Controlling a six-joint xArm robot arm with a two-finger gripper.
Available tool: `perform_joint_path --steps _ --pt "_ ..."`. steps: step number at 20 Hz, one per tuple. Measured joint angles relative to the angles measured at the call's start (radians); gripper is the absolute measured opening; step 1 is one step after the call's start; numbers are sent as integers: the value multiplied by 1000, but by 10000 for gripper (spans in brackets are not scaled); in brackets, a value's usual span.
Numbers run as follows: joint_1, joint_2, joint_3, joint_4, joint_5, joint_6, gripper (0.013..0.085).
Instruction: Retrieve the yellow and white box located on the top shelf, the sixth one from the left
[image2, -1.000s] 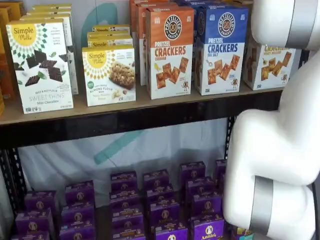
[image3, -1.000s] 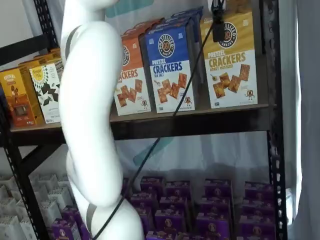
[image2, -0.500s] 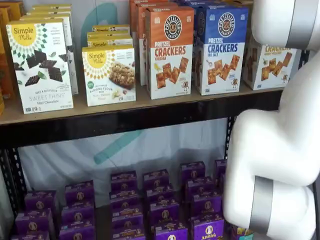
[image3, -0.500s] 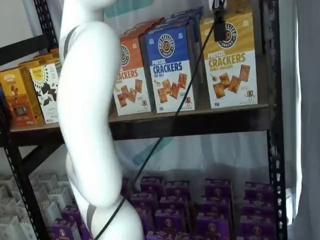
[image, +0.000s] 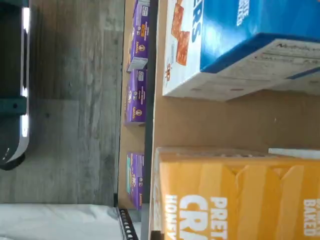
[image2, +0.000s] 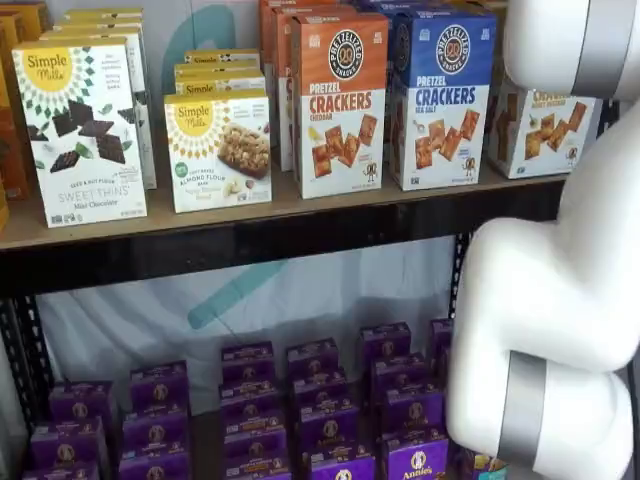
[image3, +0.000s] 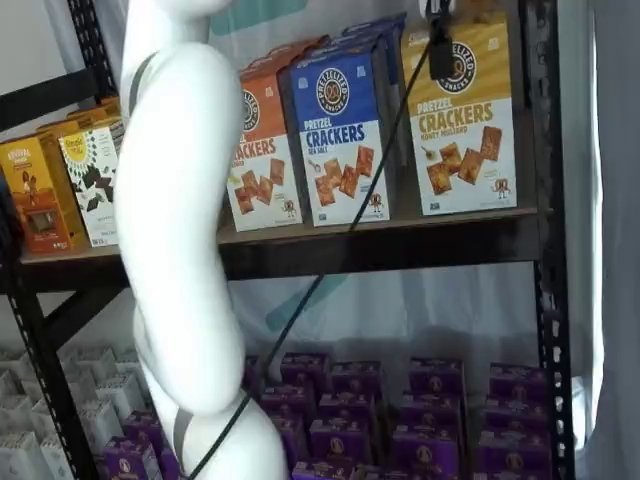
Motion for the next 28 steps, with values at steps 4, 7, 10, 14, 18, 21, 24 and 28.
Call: perform_joint_path --steps 4,7,10,14,18,21,24,28 --pt "-5 1 -6 2 8 -3 610" --pt "-8 -1 -5 3 12 -5 610" --pt "-11 -9 -2 10 22 -5 610" --pt "-18 -30 10 17 37 -6 610" --pt "-32 -81 52 26 40 -15 610" --pt "-43 -124 87 25 44 -26 610" --pt "-52 -179 137 13 46 -40 610" --pt "-55 -238 192 -15 53 -54 610"
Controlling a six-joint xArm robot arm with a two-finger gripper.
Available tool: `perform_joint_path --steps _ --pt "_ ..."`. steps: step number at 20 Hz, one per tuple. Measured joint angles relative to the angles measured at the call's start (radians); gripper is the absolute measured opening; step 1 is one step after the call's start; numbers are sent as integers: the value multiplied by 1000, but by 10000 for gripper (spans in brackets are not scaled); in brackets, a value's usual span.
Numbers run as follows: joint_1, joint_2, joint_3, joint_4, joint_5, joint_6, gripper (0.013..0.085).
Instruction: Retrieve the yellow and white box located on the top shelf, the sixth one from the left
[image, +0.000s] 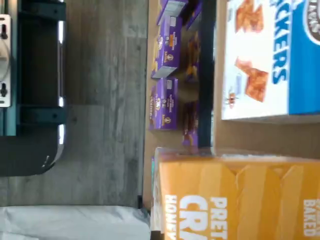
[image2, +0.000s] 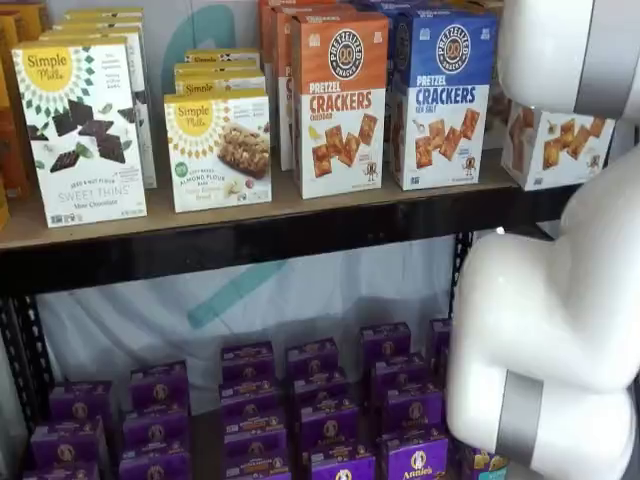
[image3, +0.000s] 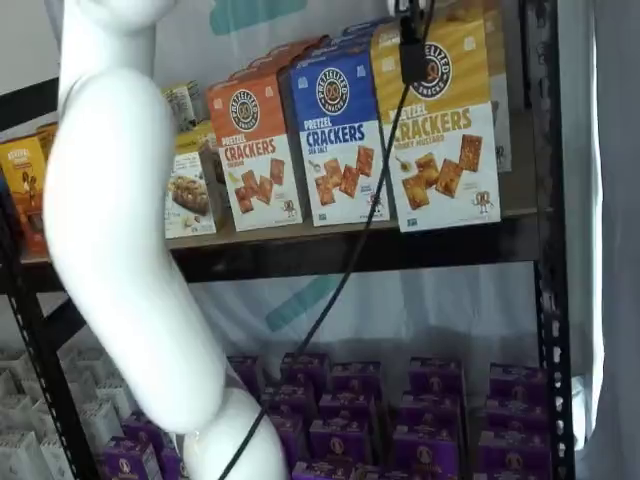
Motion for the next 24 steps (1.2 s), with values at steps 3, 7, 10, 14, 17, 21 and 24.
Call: perform_joint_path --steps 3,7,10,14,17,21,24 --pt "4 -49 51 -23 6 -5 610" --pt "12 -109 114 -41 20 -3 610" --pt "17 -140 146 -44 30 2 610" --pt "23 -168 176 -49 36 6 610" --pt "24 -182 192 -52 41 7 610" --pt "24 -195 208 -55 44 6 610" --pt "21 -200 215 -56 47 2 610"
